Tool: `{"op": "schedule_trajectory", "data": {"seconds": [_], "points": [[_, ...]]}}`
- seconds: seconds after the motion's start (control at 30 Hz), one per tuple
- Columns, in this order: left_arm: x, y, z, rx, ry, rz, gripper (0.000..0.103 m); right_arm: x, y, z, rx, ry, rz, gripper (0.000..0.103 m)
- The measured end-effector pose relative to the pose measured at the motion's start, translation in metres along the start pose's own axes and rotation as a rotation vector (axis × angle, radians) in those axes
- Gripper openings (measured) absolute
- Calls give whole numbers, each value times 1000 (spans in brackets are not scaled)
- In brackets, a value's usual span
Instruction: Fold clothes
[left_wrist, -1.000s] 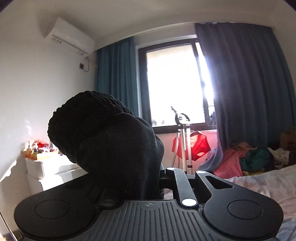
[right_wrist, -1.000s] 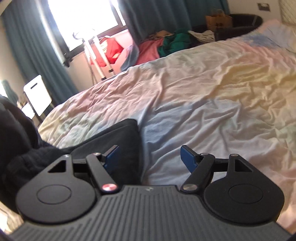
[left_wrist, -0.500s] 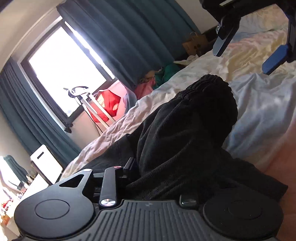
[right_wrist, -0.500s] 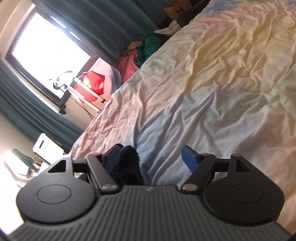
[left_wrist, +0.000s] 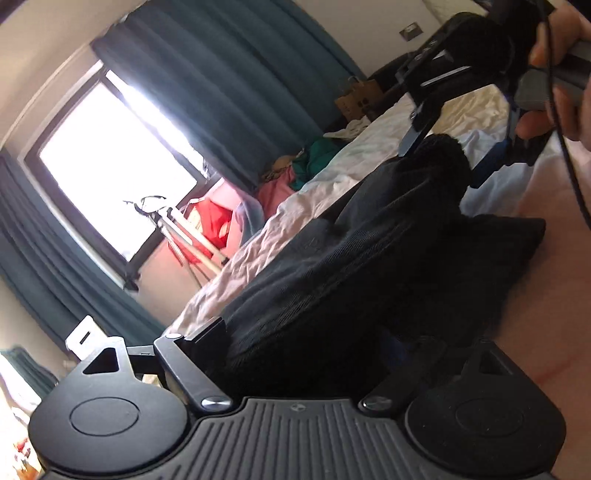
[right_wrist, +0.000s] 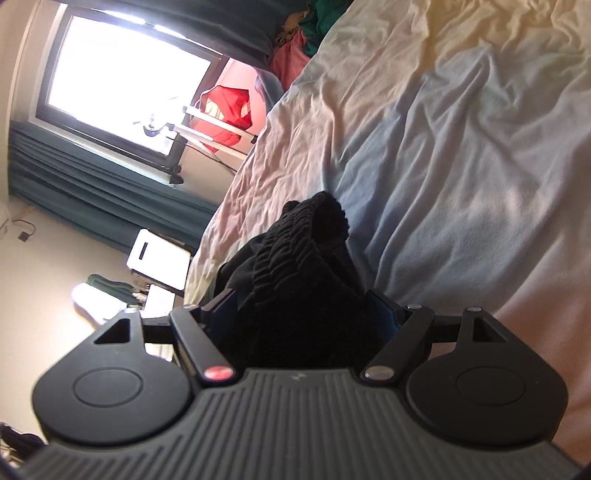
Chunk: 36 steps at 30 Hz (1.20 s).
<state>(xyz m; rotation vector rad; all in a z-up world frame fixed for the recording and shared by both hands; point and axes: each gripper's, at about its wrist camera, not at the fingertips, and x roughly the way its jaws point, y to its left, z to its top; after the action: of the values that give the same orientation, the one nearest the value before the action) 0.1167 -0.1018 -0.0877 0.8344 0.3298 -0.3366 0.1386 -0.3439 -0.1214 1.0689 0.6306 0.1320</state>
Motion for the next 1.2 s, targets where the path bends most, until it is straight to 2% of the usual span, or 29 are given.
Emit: {"op": "schedule_trajectory", "data": {"seconds": [0.17, 0.33, 0.47, 0.53, 0.57, 0.7, 0.9, 1.0, 1.2], "points": [[-3, 11, -29, -49, 98, -126, 83, 4, 7, -10, -46, -20, -19, 80], [0, 28, -50, -136, 165, -224, 83, 13, 2, -22, -33, 35, -1, 87], [8, 59, -56, -323, 156, -303, 82, 26, 0, -33, -54, 83, -9, 92], [8, 71, -60, -384, 150, -329, 82, 32, 0, -35, -86, 94, -20, 94], [6, 74, -61, -399, 149, -337, 82, 34, -1, -35, -101, 102, -27, 101], [-2, 81, -64, -434, 148, -353, 85, 46, -1, -37, -163, 134, -53, 103], [-15, 94, -77, -510, 125, -364, 86, 35, 40, -41, -239, 111, 76, 103], [-22, 108, -88, -585, 91, -377, 88, 34, 59, -44, -290, 88, 122, 103], [-31, 164, -111, -878, 9, -450, 90, 59, 42, -47, -270, 165, -33, 103]]}}
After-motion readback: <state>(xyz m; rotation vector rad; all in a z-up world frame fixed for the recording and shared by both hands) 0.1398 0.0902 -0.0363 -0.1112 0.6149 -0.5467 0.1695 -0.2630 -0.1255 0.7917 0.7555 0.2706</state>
